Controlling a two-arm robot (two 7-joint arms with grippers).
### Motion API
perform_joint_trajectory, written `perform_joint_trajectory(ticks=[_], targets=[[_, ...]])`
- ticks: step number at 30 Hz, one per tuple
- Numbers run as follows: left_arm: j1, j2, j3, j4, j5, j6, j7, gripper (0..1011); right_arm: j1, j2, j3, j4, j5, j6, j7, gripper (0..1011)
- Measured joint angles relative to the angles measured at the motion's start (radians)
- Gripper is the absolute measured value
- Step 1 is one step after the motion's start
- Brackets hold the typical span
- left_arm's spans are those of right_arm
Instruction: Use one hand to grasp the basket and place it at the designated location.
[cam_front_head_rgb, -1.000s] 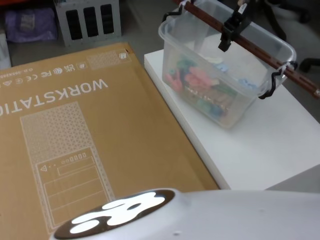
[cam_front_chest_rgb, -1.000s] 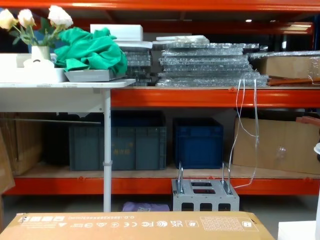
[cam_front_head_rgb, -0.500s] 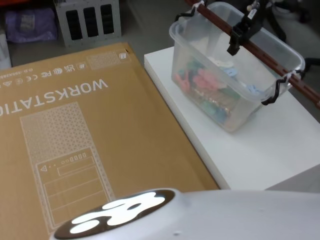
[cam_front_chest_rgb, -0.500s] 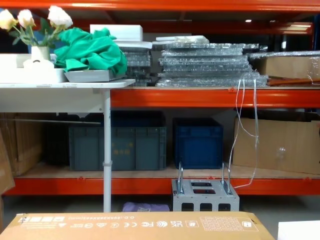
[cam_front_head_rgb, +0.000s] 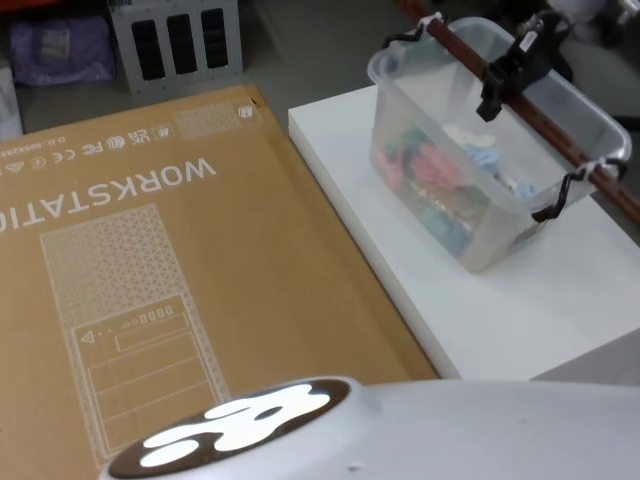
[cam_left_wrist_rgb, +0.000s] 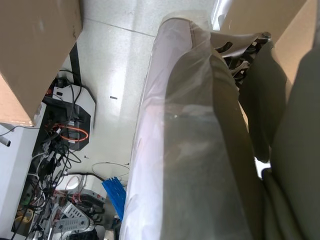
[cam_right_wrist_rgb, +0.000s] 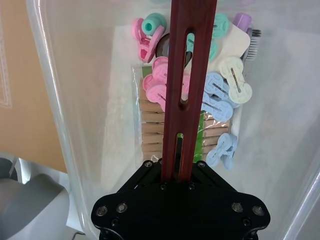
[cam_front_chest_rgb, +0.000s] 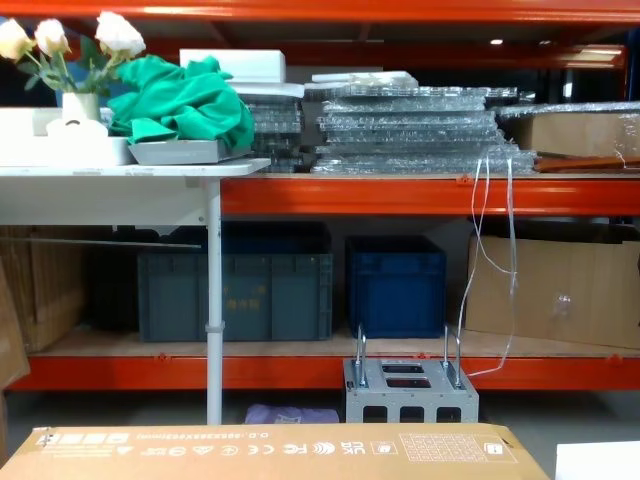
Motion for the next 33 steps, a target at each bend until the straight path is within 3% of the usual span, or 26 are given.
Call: perform_joint_trajectory(ticks=[6,16,33], targets=[[0.0,0.0,0.0,0.0,0.0,0.0,0.0,0,-0.027,0.013,0.015,-0.009,0.007,0.034,-0.026,0],[0.0,0.0,0.0,0.0,0.0,0.0,0.0,0,-0.067,0.002,0.038,0.002,0.026,0.038,-0.052,3],[0.0,0.0,0.0,0.0,0.0,0.0,0.0,0,-0.072,-0.007,0.042,0.01,0.029,0.031,-0.049,3]])
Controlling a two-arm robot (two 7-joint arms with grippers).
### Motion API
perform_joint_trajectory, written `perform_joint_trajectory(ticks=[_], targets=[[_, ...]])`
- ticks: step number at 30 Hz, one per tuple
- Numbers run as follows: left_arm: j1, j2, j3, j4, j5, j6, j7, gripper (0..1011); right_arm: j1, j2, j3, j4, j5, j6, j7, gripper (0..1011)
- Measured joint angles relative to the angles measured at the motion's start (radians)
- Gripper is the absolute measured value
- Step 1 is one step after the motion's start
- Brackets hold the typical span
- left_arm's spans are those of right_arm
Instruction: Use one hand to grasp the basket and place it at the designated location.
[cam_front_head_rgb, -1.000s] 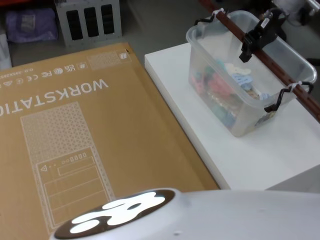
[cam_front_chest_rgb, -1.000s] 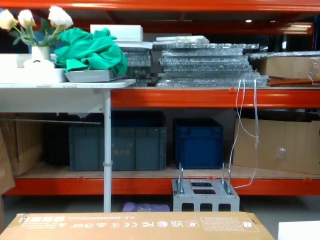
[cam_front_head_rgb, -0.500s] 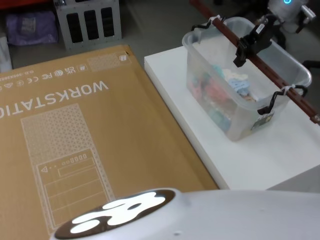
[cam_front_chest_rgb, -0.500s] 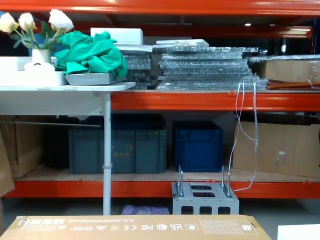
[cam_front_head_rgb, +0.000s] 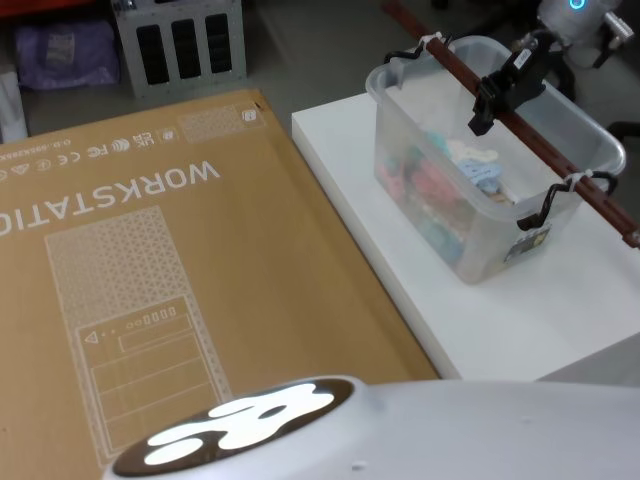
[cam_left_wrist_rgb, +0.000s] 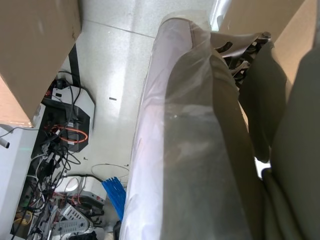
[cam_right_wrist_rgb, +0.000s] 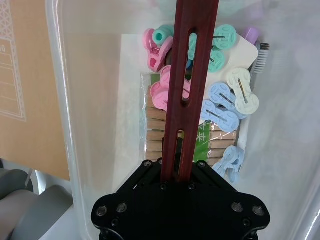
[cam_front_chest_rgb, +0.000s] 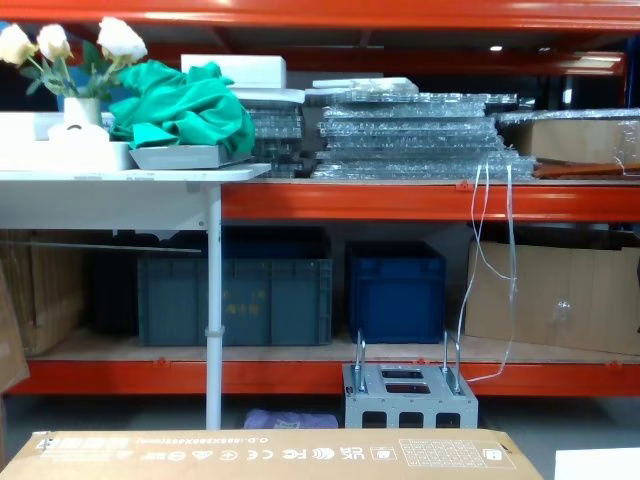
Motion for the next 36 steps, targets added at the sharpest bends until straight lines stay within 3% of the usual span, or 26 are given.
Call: perform_joint_trajectory(ticks=[18,27,36], targets=[[0.0,0.0,0.0,0.0,0.0,0.0,0.0,0,0.001,0.002,-0.002,-0.002,0.0,0.0,0.0,18],[0.0,0.0,0.0,0.0,0.0,0.0,0.0,0,0.0,0.002,-0.003,-0.002,0.0,0.0,-0.001,247],[0.0,0.0,0.0,0.0,0.0,0.0,0.0,0,0.001,0.001,-0.003,-0.002,0.0,0.0,-0.001,577]])
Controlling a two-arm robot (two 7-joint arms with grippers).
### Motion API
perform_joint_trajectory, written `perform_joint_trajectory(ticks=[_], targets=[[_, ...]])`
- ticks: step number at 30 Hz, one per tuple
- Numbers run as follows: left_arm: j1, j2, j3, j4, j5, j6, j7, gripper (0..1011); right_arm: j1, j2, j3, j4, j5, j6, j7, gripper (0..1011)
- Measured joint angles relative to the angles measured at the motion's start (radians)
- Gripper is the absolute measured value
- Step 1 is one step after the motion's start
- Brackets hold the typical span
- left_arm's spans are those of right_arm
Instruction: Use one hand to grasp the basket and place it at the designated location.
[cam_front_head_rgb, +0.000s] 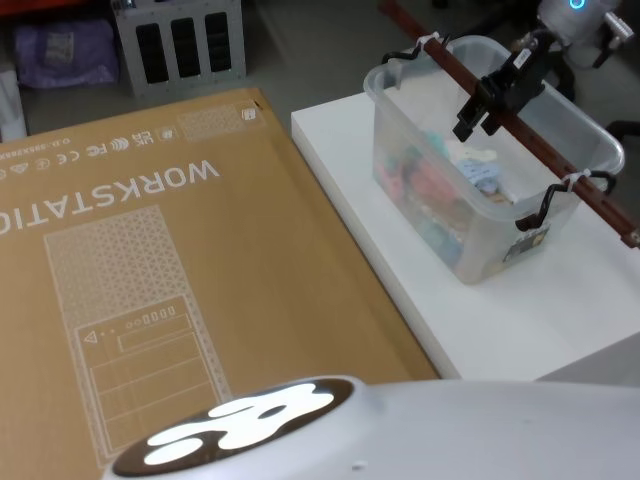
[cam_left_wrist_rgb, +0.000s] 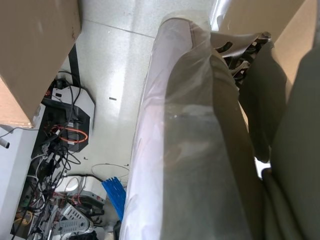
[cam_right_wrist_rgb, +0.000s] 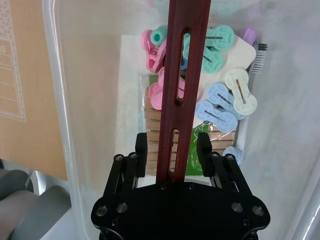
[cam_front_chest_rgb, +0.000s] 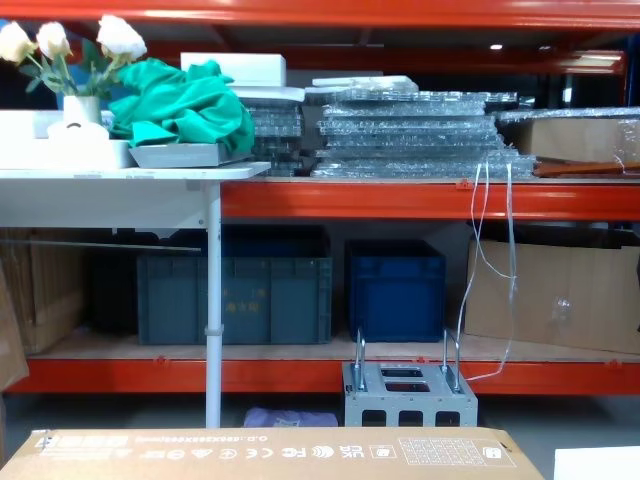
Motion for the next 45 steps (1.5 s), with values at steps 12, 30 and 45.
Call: perform_joint_trajectory(ticks=[12,30,45], targets=[[0.0,0.0,0.0,0.0,0.0,0.0,0.0,0,0.0,0.0,0.0,0.0,-0.001,0.0,0.001,934],[0.0,0.0,0.0,0.0,0.0,0.0,0.0,0,-0.014,0.014,0.018,-0.029,-0.009,0.006,-0.013,1001],[0.0,0.0,0.0,0.0,0.0,0.0,0.0,0,-0.002,0.053,0.032,-0.132,-0.093,0.068,0.008,1001]])
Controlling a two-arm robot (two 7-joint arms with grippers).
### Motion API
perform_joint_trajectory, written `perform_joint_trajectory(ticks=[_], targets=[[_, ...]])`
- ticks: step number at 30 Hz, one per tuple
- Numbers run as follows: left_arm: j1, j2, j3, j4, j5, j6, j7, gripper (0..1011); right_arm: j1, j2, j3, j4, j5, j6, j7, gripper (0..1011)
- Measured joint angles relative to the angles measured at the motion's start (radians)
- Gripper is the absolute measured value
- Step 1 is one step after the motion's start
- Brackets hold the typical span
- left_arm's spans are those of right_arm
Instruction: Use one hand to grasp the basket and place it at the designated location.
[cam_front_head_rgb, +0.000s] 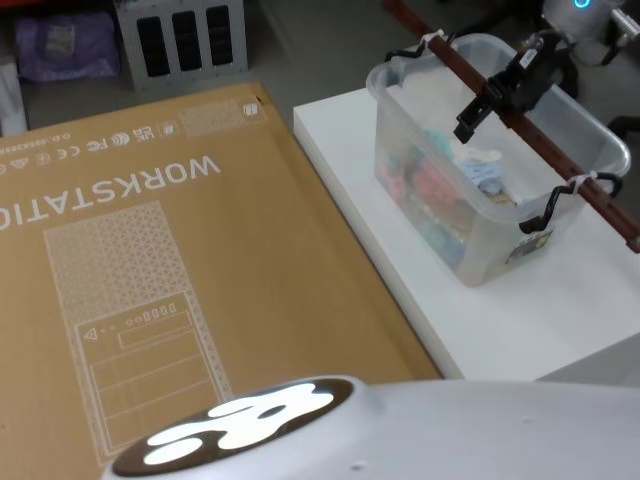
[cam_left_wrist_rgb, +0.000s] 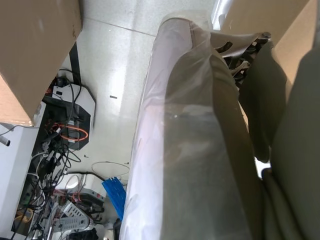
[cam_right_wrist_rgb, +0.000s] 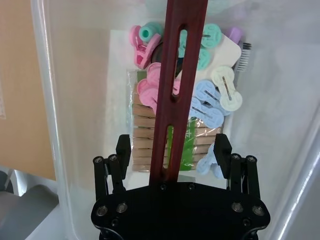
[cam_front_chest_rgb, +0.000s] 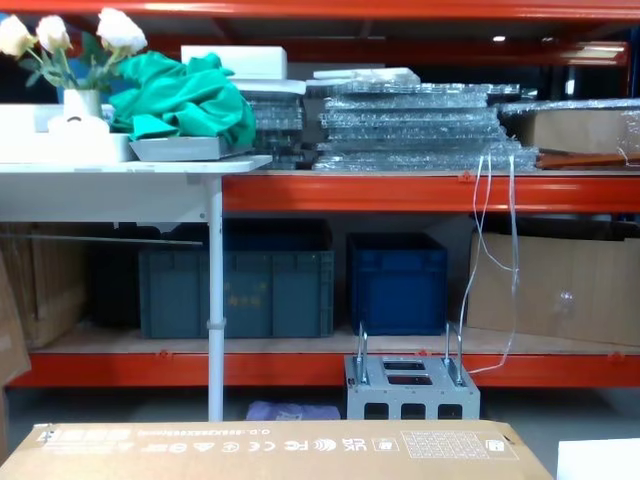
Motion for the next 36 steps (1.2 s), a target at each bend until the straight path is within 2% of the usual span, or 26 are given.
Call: perform_joint_trajectory(ticks=[6,21,28,36], targets=[[0.0,0.0,0.0,0.0,0.0,0.0,0.0,0,0.01,0.004,0.007,-0.03,-0.035,0.017,0.014,1001],[0.0,0.0,0.0,0.0,0.0,0.0,0.0,0,0.007,0.0,0.043,-0.052,-0.054,0.008,0.019,1001],[0.0,0.0,0.0,0.0,0.0,0.0,0.0,0,0.039,0.002,0.066,-0.086,-0.085,0.013,0.041,1001],[0.0,0.0,0.0,0.0,0.0,0.0,0.0,0,0.051,0.011,0.082,-0.116,-0.114,0.026,0.048,1001]])
